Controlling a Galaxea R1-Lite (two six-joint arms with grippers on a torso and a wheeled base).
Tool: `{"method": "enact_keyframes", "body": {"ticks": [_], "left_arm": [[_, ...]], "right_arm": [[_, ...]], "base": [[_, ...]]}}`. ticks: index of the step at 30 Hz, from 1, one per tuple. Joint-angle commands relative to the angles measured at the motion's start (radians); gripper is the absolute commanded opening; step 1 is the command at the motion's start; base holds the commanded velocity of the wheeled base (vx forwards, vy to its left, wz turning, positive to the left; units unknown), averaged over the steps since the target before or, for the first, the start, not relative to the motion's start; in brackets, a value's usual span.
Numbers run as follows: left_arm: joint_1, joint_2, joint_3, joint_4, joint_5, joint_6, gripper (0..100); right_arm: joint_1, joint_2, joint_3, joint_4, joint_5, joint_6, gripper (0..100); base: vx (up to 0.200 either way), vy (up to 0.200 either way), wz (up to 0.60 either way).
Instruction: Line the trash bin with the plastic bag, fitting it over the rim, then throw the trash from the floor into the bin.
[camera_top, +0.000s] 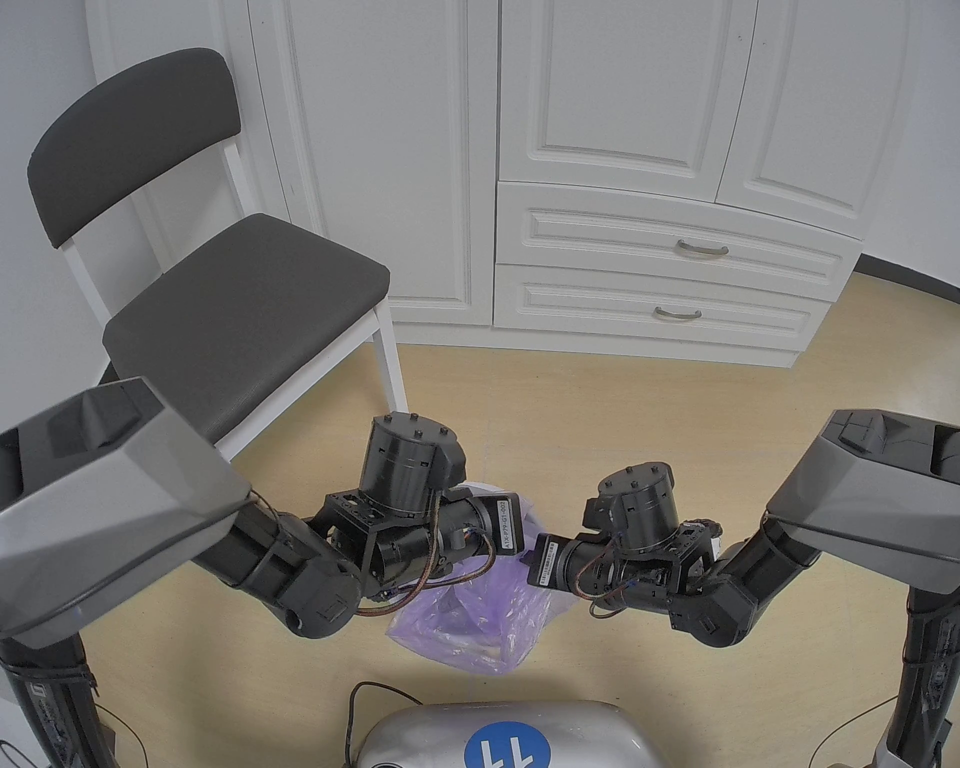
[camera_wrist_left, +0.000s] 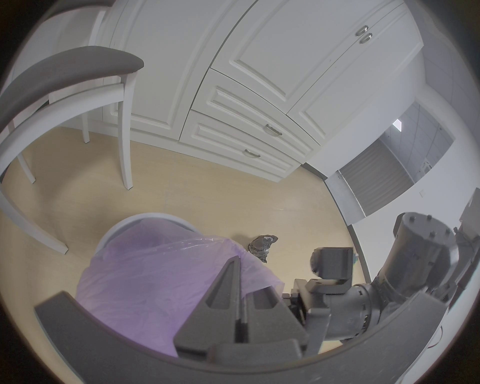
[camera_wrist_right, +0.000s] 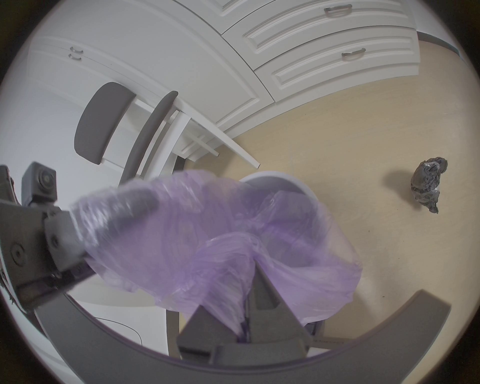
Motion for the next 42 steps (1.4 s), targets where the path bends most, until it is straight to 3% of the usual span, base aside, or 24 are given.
{"method": "enact_keyframes", "body": {"ticks": [1,14,21,26,33,38,42], "left_arm": [[0.008,0.065,-0.013,-0.034,0.001,-0.004,0],[0.08,0.194,-0.105,-0.097,-0.001,-0.065,0],[0.117,0.22,-0.139,-0.099,0.001,-0.102,0],[0.163,0.217,-0.145,-0.097,0.002,-0.102,0],[0.198,0.161,-0.119,-0.085,0.001,-0.099,0],[0.2,0.045,-0.016,-0.097,0.001,-0.091,0],[0.18,-0.015,0.032,-0.099,0.001,-0.091,0]], "right_arm": [[-0.024,-0.017,-0.001,-0.003,-0.001,-0.004,0],[-0.021,0.009,0.021,-0.126,-0.009,-0.001,0],[0.011,0.105,0.022,-0.258,-0.018,0.01,0],[0.051,0.166,0.012,-0.369,-0.072,0.036,0],[0.1,0.209,-0.039,-0.464,-0.076,0.045,0],[0.118,0.243,-0.102,-0.484,-0.043,0.041,0],[0.108,0.273,-0.131,-0.482,0.022,0.044,0]], "base": [[0.0,0.0,0.0],[0.0,0.0,0.0],[0.0,0.0,0.0],[0.0,0.0,0.0],[0.0,0.0,0.0],[0.0,0.0,0.0],[0.0,0.0,0.0]]}}
